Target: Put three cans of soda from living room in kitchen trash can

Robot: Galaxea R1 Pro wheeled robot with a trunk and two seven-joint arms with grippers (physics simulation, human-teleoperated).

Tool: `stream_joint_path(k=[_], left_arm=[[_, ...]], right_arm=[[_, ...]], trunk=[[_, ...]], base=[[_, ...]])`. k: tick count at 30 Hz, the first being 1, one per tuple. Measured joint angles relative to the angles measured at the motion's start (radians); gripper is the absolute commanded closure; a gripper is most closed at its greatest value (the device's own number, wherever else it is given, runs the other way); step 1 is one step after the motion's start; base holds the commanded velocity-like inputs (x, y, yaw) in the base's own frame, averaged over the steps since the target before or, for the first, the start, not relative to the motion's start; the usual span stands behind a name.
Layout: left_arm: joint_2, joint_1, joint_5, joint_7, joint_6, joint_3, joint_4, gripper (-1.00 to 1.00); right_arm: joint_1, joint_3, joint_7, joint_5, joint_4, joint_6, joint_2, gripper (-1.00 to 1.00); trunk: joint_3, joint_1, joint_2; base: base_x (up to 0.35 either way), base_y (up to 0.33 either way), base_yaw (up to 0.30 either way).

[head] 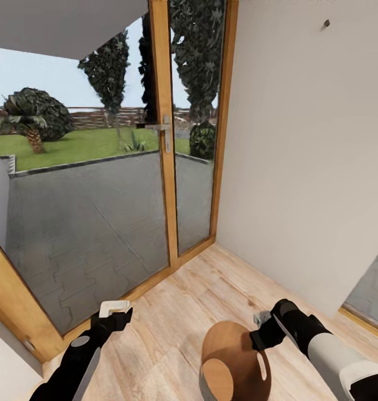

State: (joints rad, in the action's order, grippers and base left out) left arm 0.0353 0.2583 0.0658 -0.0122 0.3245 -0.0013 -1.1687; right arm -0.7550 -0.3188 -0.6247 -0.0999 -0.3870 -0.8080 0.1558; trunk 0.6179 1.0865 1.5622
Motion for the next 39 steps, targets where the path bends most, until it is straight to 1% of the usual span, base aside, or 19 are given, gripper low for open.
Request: stream_joint_path(k=[3,7,11,13,20,28,31,39], left_arm=[[0.001,0.0,0.001,0.001,0.0,-0.001,0.001,-1.0],[0.004,-0.001,-0.002,0.003,0.0,-0.003,0.006,-1.0],[0.005,-0.002,-0.006,0.005,0.005,-0.007,0.009,-1.0],[0.005,-0.002,-0.007,0.006,0.011,-0.007,0.012,-1.0],[0.006,-0.001,-0.009,0.008,0.019,-0.011,0.084,-1.0],[0.006,-0.004,-0.007,0.01,0.008,-0.012,0.107,-1.0],[0.005,-0.005,-0.007,0.009,0.006,-0.012,0.117,-1.0],[0.005,-0.005,-0.008,0.008,0.004,-0.013,0.125,-1.0]], right_arm=[[-0.002,0.001,-0.014,0.01,0.0,-0.004,0.0,1.0],[-0.006,0.0,-0.02,-0.001,0.0,-0.002,0.002,1.0],[-0.01,0.002,-0.016,0.007,-0.001,-0.005,0.007,1.0],[-0.01,0.002,-0.014,0.0,-0.001,-0.002,0.009,1.0],[-0.01,0.002,-0.012,0.003,-0.001,-0.002,0.014,1.0],[-0.01,0.003,-0.01,0.002,-0.001,0.001,0.013,1.0],[-0.01,0.002,-0.009,-0.003,-0.001,0.003,0.013,1.0],[-0.01,0.002,-0.008,0.001,-0.002,0.003,0.007,1.0]], trunk=[[-0.009,-0.011,-0.021],[-0.022,-0.027,-0.049],[-0.034,-0.042,-0.077],[-0.041,-0.05,-0.091],[-0.063,-0.077,-0.14],[-0.063,-0.077,-0.14],[-0.063,-0.077,-0.14],[-0.063,-0.077,-0.14]], base=[[0.0,0.0,0.0],[0.0,0.0,0.0],[0.0,0.0,0.0],[0.0,0.0,0.0],[0.0,0.0,0.0],[-0.014,0.004,0.0],[-0.174,0.091,0.0],[-0.256,0.151,0.003]])
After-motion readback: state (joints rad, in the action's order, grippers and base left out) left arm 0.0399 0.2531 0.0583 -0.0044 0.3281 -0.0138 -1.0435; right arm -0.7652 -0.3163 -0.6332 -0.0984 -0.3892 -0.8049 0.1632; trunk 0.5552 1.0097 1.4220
